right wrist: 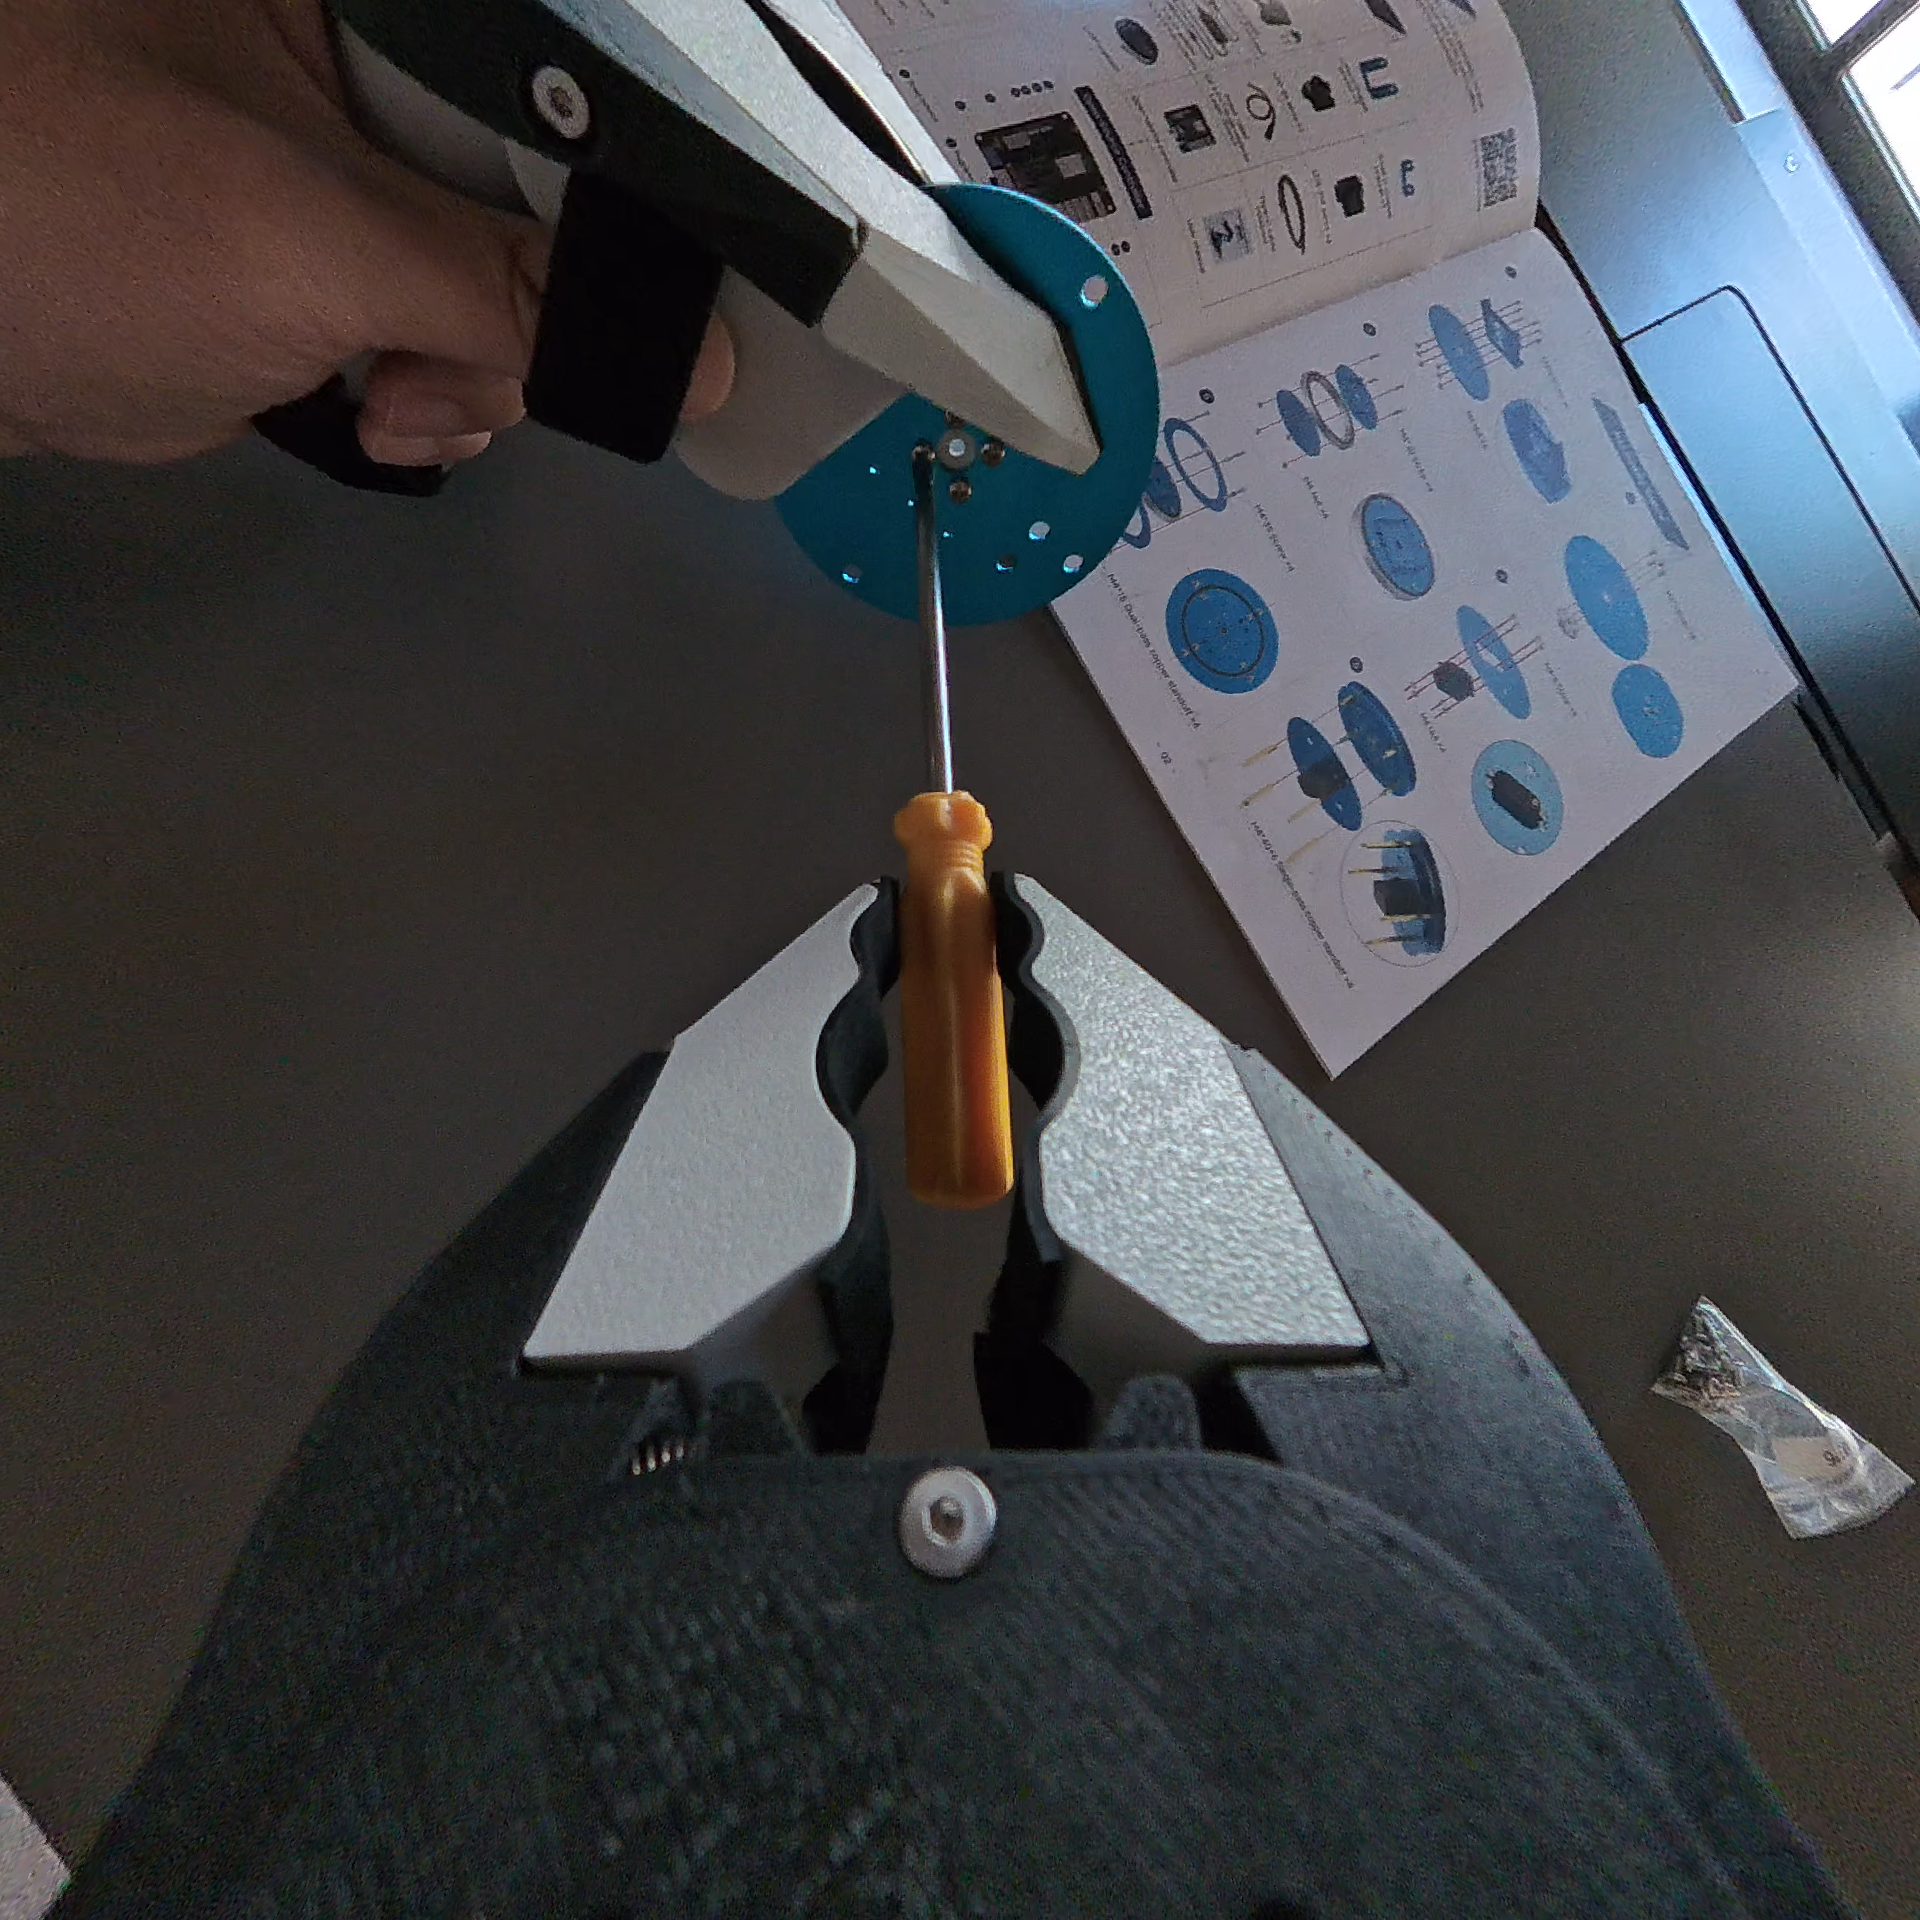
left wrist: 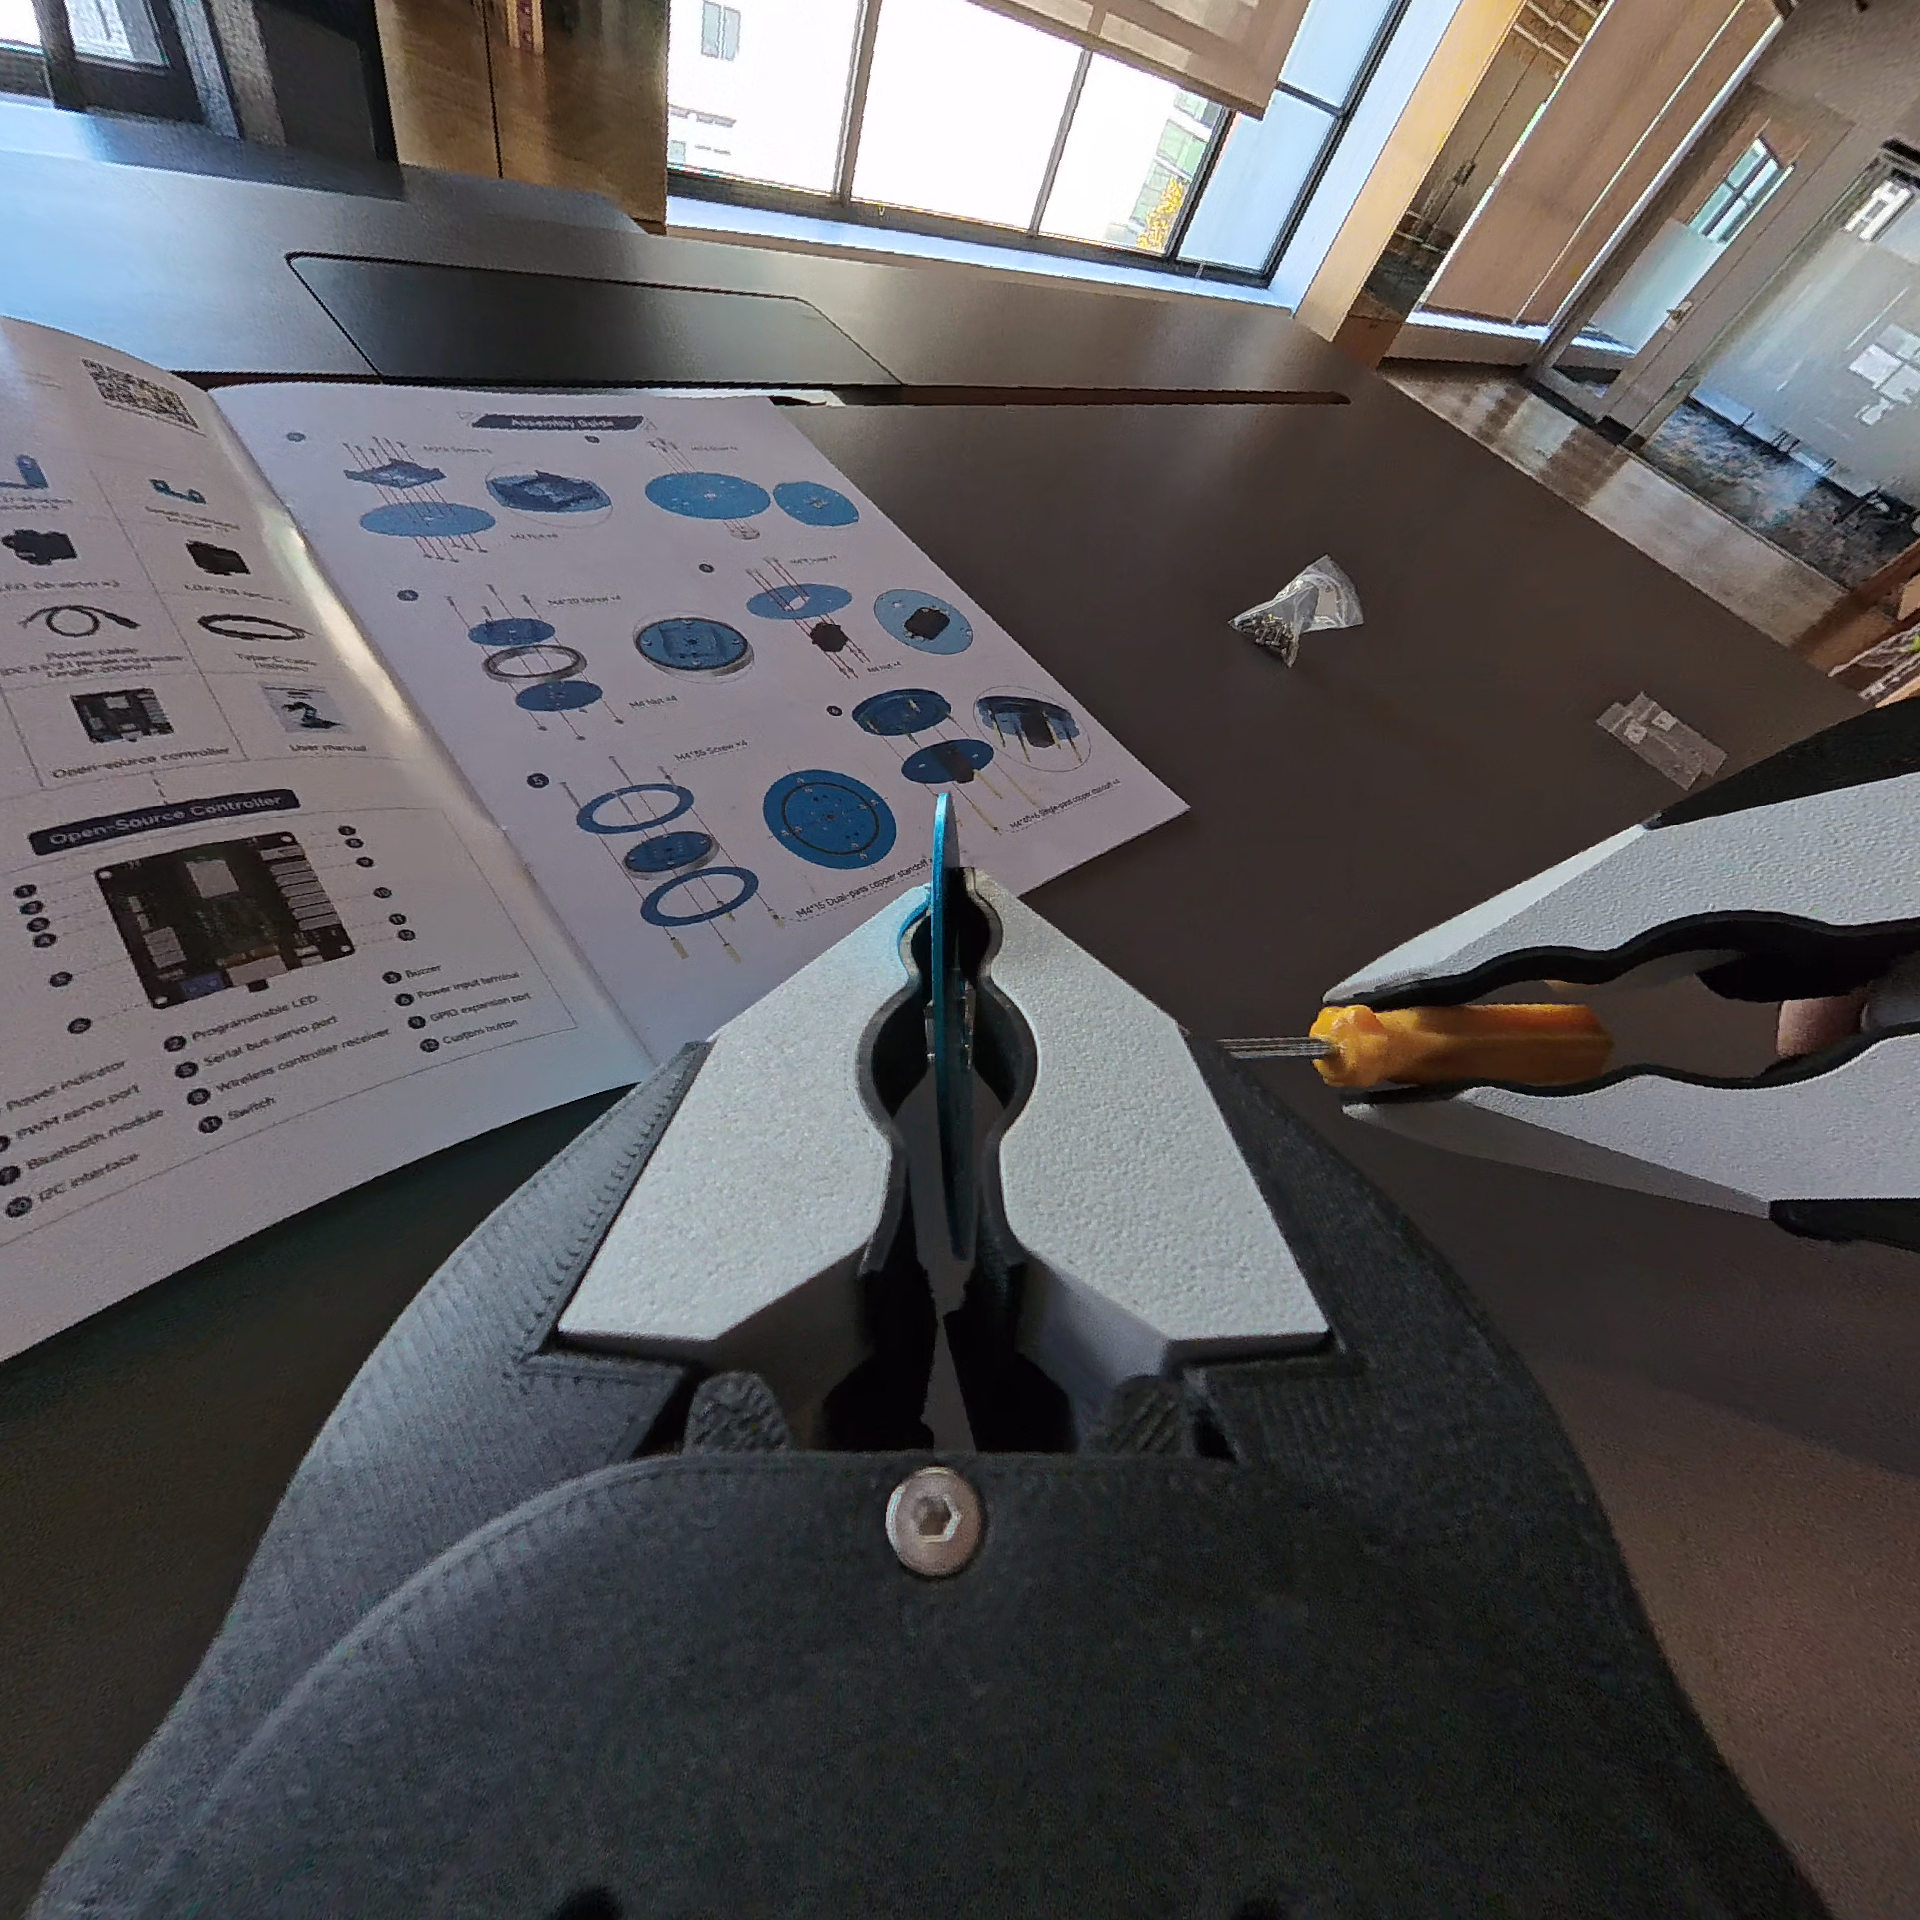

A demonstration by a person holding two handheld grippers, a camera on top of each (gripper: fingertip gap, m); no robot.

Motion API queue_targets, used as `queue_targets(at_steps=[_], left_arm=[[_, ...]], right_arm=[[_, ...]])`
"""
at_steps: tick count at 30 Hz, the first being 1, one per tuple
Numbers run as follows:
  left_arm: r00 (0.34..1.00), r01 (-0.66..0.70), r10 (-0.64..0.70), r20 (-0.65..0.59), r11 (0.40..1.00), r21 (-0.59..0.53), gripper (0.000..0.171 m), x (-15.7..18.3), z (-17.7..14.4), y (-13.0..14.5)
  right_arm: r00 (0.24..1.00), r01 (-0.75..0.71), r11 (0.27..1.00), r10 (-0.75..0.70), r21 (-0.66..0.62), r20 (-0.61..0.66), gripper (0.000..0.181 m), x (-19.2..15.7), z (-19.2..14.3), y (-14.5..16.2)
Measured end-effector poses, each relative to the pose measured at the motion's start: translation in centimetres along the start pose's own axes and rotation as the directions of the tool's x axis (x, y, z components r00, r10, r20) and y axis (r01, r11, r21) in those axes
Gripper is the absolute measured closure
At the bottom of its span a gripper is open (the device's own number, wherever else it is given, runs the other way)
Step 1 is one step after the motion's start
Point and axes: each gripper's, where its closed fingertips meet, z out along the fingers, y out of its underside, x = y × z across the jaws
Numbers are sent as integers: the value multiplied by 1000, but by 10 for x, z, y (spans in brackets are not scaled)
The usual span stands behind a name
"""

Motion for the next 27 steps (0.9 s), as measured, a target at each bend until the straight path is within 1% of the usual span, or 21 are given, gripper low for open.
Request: queue_targets(at_steps=[2,4,5,7,9,11,13,16,19,21,22,25,27], left_arm=[[1000,-3,3,6,1000,-9,171,0,0,1],[1000,2,-1,11,1000,-29,171,-1,2,5],[1000,3,-3,14,999,-40,171,-1,3,7],[1000,9,-8,20,998,-58,171,-2,4,10],[999,19,-16,29,997,-75,171,-4,5,13],[999,41,-38,33,995,-93,171,-5,6,16],[997,77,-75,27,991,-110,171,-6,8,19],[993,114,-111,33,985,-128,171,-9,8,21],[988,153,-151,27,977,-147,171,-10,7,23],[983,183,-180,34,971,-154,171,-13,6,23],[980,198,-195,34,967,-160,171,-14,5,24],[965,262,-261,30,950,-168,171,-20,1,25],[951,308,-308,25,935,-176,171,-24,-2,27]], right_arm=[[999,45,999,-45,-6,-17,163,1,-1,-1],[982,167,986,-168,-25,-81,163,5,-2,-2],[962,246,969,-249,-40,-110,163,6,-2,-3],[902,379,922,-388,-80,-190,163,11,-4,-7],[838,481,870,-492,-103,-235,163,11,-6,-13],[787,556,825,-563,-105,-252,163,9,-7,-20],[721,634,763,-642,-124,-261,164,8,-8,-24],[664,698,698,-714,-161,-220,164,10,-6,-26],[663,715,682,-731,-152,-163,164,12,-6,-33],[644,738,657,-754,-154,-127,164,9,-6,-40],[619,758,629,-777,-171,-113,164,9,-5,-43],[490,841,494,-868,-220,-79,164,6,-3,-52],[462,857,459,-886,-235,-49,164,3,0,-57]])
